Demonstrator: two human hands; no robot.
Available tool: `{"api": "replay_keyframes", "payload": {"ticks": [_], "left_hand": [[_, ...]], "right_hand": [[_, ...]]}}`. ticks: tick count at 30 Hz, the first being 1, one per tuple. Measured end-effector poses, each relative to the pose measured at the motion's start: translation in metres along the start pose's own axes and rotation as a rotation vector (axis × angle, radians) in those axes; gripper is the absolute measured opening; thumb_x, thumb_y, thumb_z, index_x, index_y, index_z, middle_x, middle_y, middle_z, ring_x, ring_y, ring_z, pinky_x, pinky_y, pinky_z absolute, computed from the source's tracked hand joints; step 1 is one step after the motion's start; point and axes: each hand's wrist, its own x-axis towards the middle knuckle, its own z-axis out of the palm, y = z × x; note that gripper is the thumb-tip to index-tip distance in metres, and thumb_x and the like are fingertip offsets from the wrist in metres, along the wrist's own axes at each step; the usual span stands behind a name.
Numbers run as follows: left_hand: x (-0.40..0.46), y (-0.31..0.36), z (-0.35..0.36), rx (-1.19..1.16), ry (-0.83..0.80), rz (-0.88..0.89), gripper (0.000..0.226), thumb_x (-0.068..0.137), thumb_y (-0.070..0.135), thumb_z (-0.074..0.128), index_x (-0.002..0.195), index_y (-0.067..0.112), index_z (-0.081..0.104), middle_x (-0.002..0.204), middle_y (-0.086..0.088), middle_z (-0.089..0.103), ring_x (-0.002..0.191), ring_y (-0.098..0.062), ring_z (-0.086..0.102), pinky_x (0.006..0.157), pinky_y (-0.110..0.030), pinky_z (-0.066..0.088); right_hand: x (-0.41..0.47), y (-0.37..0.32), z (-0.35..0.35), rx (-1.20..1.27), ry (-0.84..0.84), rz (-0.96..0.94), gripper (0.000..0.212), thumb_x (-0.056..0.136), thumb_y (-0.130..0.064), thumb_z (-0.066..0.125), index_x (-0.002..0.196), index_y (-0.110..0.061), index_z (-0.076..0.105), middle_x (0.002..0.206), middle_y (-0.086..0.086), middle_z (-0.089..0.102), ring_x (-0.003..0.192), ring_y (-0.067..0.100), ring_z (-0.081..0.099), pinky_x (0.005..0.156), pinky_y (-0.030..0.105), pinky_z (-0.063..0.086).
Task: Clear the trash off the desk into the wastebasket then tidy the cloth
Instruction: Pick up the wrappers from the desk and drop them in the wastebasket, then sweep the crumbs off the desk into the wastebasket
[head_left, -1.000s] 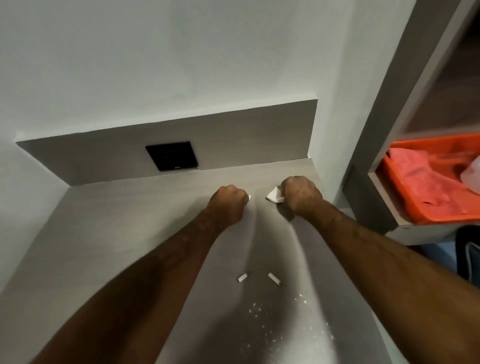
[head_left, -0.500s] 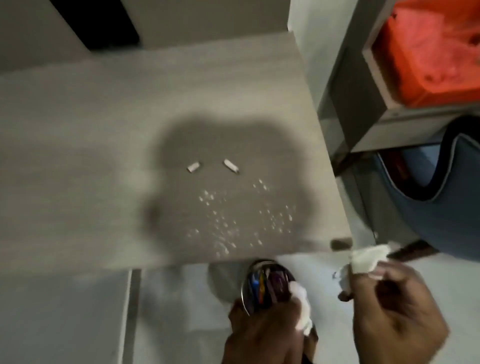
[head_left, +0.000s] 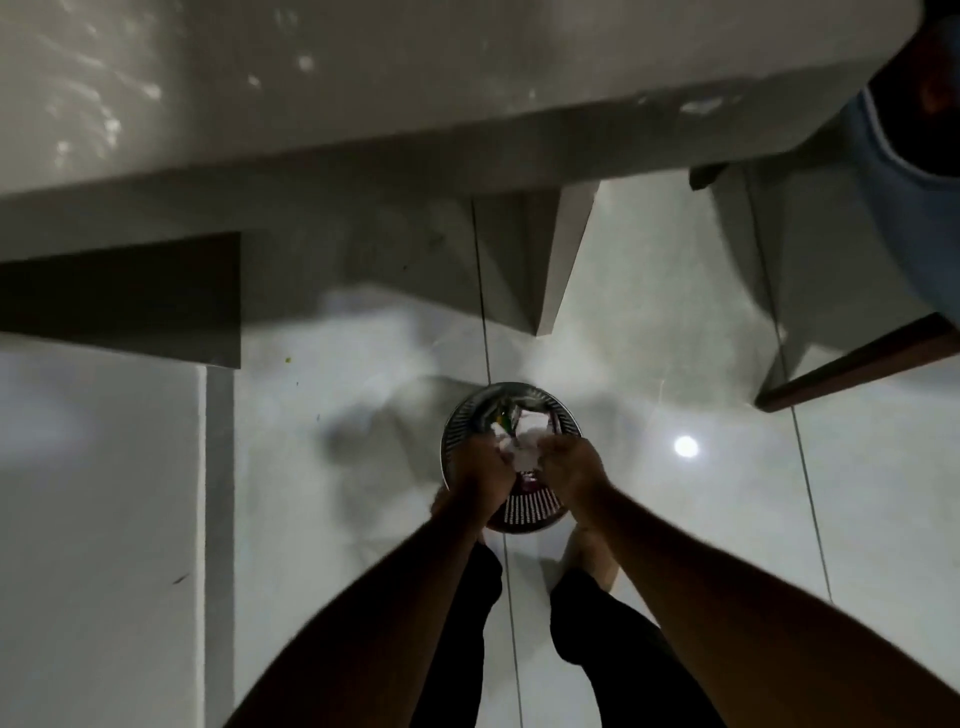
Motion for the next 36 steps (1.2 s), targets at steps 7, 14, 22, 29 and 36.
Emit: {"api": "replay_keyframes", "payload": {"ticks": [7,14,22,29,36], "left_hand": [[-0.033,0.028,-0.052,-0.021,0.06,0.118,0.041,0.098,0.011,0.045,0.138,0.013,0.054,0.122,-0.016,0.07,0.112,-0.03,0.066,0.098,-0.029,0.052],[-0.194,0.07,-0.199,-0.178,0.41,0.462,0.018,0.091,0.029,0.056,0.095,0.022,0.072,0.08,0.005,0.075,0.065,-0.002,0.069,0.068,-0.013,0.057],[-0.178,0.188,-0.395,0.159,0.852,0.527,0.017,0.094,0.016,0.058,0.104,0.01,0.071,0.095,-0.011,0.072,0.087,-0.028,0.068,0.078,-0.037,0.055],[-0.104,0.193,-0.447,0.488,0.512,0.424,0.03,0.094,0.012,0.043,0.116,0.012,0.064,0.114,-0.016,0.059,0.108,-0.034,0.057,0.089,-0.042,0.052],[-0.135,0.201,-0.444,0.337,0.71,0.615,0.023,0.092,0.008,0.051,0.103,0.009,0.071,0.103,-0.011,0.069,0.093,-0.027,0.067,0.081,-0.034,0.057]], "right_hand": [[-0.047,-0.034,-0.013,0.293,-0.077,0.059,0.025,0.095,0.004,0.05,0.106,-0.008,0.069,0.11,0.023,0.062,0.086,0.032,0.071,0.066,0.038,0.061],[-0.247,-0.128,-0.041,-0.094,0.25,-0.723,0.017,0.084,-0.032,0.069,0.083,-0.049,0.071,0.084,-0.017,0.075,0.071,0.001,0.072,0.064,0.023,0.058],[-0.357,-0.378,-0.062,-0.371,0.599,-1.117,0.017,0.091,-0.022,0.064,0.104,-0.014,0.073,0.102,0.005,0.073,0.091,0.022,0.068,0.081,0.036,0.055],[-0.309,-0.458,-0.031,-1.187,0.462,-0.772,0.026,0.096,-0.015,0.051,0.118,-0.012,0.065,0.117,0.012,0.065,0.108,0.031,0.062,0.086,0.039,0.055],[-0.316,-0.44,-0.035,-0.785,0.486,-0.771,0.027,0.091,-0.006,0.051,0.104,-0.012,0.074,0.107,0.01,0.071,0.097,0.03,0.068,0.085,0.038,0.058]]}}
